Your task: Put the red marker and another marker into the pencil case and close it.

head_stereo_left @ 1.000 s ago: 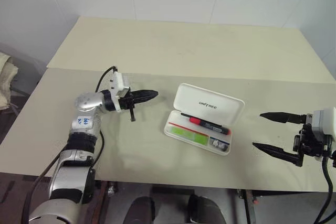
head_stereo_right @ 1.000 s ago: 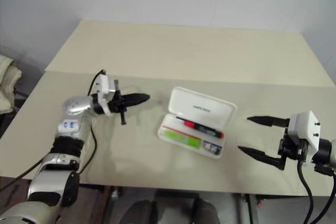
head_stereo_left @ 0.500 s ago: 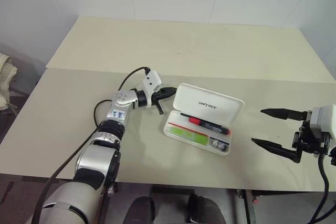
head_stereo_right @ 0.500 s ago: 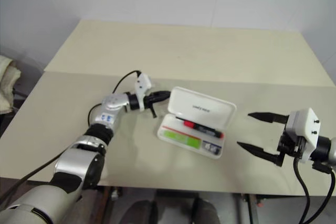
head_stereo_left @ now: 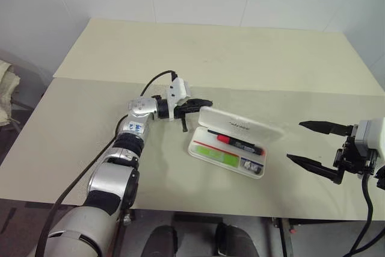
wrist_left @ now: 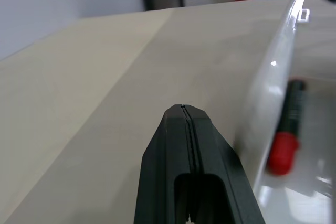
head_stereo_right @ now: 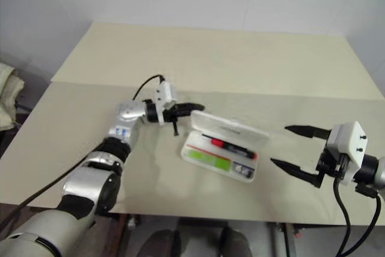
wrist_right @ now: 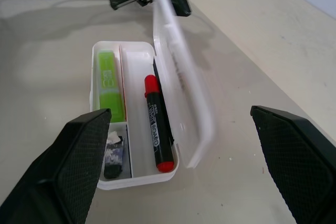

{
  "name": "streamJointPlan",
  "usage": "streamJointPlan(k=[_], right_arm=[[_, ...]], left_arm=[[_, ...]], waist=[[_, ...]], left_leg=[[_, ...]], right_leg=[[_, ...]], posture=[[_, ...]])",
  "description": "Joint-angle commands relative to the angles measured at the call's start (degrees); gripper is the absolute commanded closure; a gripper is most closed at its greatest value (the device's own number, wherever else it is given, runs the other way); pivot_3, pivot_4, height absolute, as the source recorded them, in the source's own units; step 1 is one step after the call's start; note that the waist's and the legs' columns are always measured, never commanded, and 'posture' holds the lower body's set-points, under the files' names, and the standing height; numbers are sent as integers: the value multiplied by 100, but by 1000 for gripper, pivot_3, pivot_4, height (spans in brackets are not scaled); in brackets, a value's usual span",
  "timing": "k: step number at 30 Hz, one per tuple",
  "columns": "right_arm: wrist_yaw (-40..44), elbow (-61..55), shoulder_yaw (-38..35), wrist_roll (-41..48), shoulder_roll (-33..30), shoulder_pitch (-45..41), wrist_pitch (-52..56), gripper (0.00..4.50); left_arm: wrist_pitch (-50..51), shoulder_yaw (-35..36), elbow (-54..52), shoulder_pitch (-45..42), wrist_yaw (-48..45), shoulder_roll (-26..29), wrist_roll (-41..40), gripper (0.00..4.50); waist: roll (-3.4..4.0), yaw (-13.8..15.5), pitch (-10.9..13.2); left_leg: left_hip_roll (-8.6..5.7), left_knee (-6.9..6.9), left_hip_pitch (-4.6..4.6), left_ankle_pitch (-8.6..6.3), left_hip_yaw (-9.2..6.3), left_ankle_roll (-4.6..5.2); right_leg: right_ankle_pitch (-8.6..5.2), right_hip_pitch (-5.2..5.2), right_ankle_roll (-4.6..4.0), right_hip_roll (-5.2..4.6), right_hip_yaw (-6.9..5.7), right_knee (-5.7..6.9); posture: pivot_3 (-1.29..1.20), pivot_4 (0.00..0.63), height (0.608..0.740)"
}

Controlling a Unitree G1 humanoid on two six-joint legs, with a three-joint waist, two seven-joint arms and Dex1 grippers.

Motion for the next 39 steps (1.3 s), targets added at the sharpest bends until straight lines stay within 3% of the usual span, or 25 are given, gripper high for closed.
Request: streamJointPlan(k=[1,8,17,33,39], right_arm=[[-71,-152,-94,116,45,-58,-22,0],[-144,-160,-112,130,45,-92,-33,0],[-353,-510,-198,167,164,35,-23,0],[-687,-830,-155,149,368,264,-20,0],[-627,-802,-167,170,329,259,-24,0]], left_arm=[[-36,-288,-598,322,-833,34,-165,4487],[179,-903,-1182,717,-1083,238,233,4487],[1495,-1498,-2056,927,-8,134,899,4487],[2751,-2207,-3014,1329,-419,638,946,4487],[3099,-1813,-3108,1430,-213,562,506,4487]], waist=[[0,-8,0],[0,1,0],[1,11,-1],[5,-8,-20],[4,-18,-48]], left_leg=[[0,0,0,0,0,0],[1,3,1,0,-1,0],[0,4,2,1,-6,2],[2,4,9,1,-5,2],[3,4,12,1,-6,2]], right_leg=[[0,0,0,0,0,0],[0,1,0,0,2,1],[0,3,0,-1,4,4],[0,5,-1,0,8,7],[0,6,-1,0,11,10]], posture=[[0,150,740],[0,150,740],[0,150,740],[0,150,740],[0,150,740]])
